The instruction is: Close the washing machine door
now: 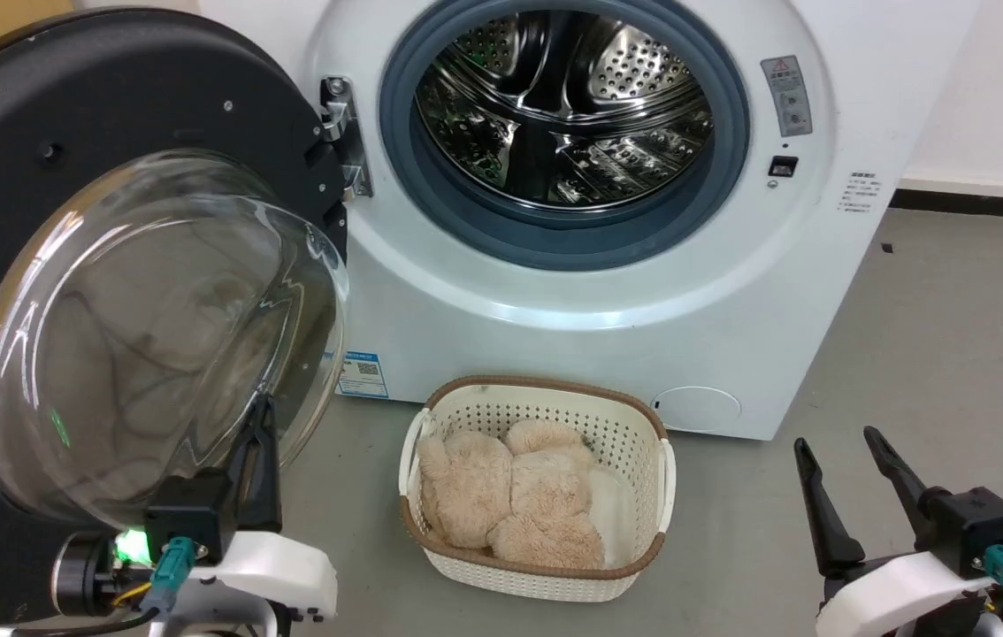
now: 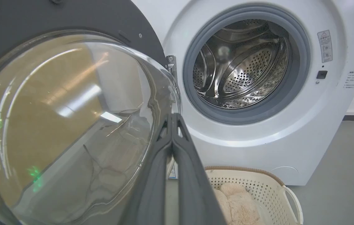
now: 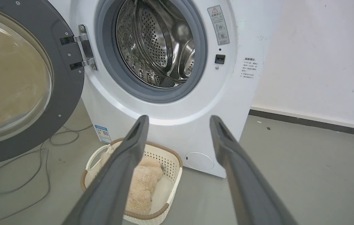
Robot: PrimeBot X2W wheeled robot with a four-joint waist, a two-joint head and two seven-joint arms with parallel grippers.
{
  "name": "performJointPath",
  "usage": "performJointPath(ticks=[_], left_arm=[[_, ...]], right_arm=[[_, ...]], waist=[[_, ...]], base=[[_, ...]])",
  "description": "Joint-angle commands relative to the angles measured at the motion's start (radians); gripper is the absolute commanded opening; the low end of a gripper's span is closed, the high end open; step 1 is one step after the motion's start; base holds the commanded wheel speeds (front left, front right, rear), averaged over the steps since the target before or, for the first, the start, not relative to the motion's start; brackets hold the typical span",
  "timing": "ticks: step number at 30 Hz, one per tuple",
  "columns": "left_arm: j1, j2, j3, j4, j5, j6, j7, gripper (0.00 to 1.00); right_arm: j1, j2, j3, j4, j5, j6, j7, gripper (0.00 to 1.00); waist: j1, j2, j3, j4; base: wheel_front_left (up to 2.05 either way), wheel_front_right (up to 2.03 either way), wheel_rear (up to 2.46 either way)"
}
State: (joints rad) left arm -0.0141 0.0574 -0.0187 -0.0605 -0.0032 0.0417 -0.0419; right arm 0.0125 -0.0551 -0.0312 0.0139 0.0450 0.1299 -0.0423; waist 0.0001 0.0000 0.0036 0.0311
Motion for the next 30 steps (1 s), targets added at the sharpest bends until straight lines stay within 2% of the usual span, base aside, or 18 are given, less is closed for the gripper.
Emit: performJointPath(ticks=[1,11,18,30], left_arm=[[-0.020,0.010,0.001,-0.019,-0.004,0.008,-0.011,0.00],[-0.051,0.022,0.042,-0.084,-0.032,0.009,-0.030,0.00],[-0.103,0.042,0.124,-0.145,-0.069,-0.011,-0.048,0.00],[-0.220,0.053,0.293,-0.123,-0.169,-0.083,-0.073,0.00]], right_arm=[[0.004,0.001,-0.007,0.001,0.015,0.000,-0.012,1.00],[0.006,0.001,-0.022,-0.001,0.031,0.000,-0.030,1.00],[0.006,0.002,-0.039,0.003,0.048,0.000,-0.049,1.00],[-0.002,0.002,-0.063,0.012,0.067,0.000,-0.074,1.00]], waist=[[-0.0001,0.0000,0.001,0.008],[-0.0001,0.0000,0.004,0.042],[-0.0001,0.0000,0.014,0.087],[-0.0001,0.0000,0.031,0.156]], base=[[0.00,0.00,0.00],[0.00,0.00,0.00],[0.00,0.00,0.00],[0.00,0.00,0.00]])
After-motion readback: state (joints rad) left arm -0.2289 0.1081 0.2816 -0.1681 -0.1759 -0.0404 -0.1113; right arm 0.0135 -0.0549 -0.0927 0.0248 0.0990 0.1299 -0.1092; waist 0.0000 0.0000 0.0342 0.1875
